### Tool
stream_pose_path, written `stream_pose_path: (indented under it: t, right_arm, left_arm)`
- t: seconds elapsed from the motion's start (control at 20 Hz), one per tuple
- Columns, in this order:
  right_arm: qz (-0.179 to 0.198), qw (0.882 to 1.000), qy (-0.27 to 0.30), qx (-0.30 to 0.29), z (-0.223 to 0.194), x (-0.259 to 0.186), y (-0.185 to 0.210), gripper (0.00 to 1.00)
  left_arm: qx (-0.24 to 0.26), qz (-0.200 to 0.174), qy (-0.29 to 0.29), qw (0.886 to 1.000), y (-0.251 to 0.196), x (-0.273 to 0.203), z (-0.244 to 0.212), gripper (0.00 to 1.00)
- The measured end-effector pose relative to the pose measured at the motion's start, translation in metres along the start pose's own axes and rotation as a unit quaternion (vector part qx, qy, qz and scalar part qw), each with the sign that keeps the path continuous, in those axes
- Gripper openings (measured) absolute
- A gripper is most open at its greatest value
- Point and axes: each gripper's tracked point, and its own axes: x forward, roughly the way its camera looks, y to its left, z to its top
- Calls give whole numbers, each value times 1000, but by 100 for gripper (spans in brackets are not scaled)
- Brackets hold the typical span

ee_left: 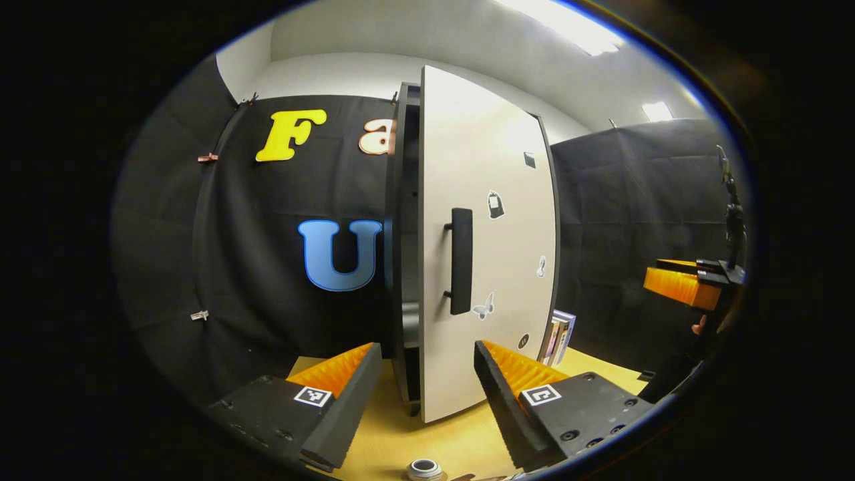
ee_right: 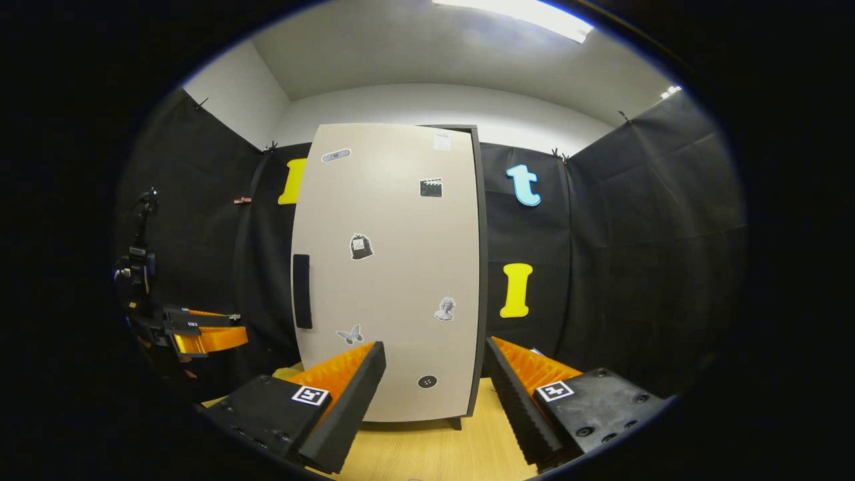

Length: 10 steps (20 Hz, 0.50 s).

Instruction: Open the cabinet door with the right hand, grasp the bottle in the cabinet with the left hand and place it on the coaster, then close the cabinet door with the right hand.

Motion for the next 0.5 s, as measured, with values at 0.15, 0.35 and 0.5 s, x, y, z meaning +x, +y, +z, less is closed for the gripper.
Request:
stream_pose_path:
  t: [0.15,0.35,0.5]
  right_arm:
    - [7,1000,10,4,-4,0,5,96]
    - [6,1000,15,6,-6,0,6,96]
    - [3,1000,15,9,-6,2,8,97]
  left_arm:
    - [1,1,-4,1000,-2,0,3,88]
    - [-7,-6,-9,1000,-6,0,8,88]
    - [-2,-7,-12,1000,-6,2,12,88]
